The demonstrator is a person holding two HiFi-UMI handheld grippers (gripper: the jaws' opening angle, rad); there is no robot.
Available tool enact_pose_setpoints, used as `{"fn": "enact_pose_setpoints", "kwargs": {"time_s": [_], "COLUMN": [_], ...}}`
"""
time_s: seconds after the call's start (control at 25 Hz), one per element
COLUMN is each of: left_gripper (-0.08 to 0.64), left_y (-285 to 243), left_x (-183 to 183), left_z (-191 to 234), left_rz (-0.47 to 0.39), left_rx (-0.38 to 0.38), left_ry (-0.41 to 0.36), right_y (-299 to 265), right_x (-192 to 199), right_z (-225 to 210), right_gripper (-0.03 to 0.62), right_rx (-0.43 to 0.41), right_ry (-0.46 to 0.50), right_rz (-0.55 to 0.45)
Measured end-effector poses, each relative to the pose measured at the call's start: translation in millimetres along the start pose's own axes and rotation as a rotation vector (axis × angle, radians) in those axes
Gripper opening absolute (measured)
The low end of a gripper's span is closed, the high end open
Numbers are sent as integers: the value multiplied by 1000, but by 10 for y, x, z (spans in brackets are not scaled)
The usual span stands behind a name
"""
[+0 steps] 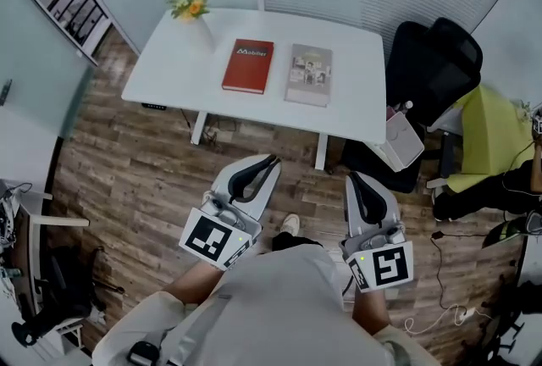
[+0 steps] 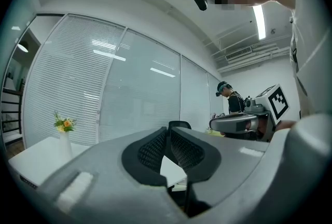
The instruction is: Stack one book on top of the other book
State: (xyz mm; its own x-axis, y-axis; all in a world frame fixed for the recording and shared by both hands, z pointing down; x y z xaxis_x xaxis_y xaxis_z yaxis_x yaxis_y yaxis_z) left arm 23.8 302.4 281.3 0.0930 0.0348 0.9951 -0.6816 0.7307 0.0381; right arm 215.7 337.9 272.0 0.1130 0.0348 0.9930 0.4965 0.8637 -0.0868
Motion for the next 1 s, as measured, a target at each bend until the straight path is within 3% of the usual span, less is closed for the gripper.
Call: {"fn": "enact_pose_setpoints", "kwargs": {"time_s": [0.4, 1.0], "left_gripper": [28, 26], "left_y": [-687, -1190], "left_x": [70, 162], "left_z": [140, 637], "left_rz": [13, 33], "left_rx": [-38, -55], "left_ry": [-1, 6], "right_y": [-343, -940], "right_x": [86, 163], "right_z": [-675, -1043], "right_gripper": [12, 12], "right_rx": [-25, -22], "right_ry": [-7, -20], "right_rz": [2, 15]}}
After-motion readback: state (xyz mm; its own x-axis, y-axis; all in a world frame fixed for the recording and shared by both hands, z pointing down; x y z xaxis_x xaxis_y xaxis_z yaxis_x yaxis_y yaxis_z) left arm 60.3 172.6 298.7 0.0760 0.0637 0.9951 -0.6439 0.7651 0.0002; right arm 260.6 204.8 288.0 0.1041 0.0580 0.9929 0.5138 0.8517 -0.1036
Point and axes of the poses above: the fingertips, and each gripper's own axes: y backward along the fingers, z to its left, x out of its underside, the point moved 6 cm from there along y, backward along the fingers, and after that the axes turned 1 degree about -z, right-handed, at the moved point
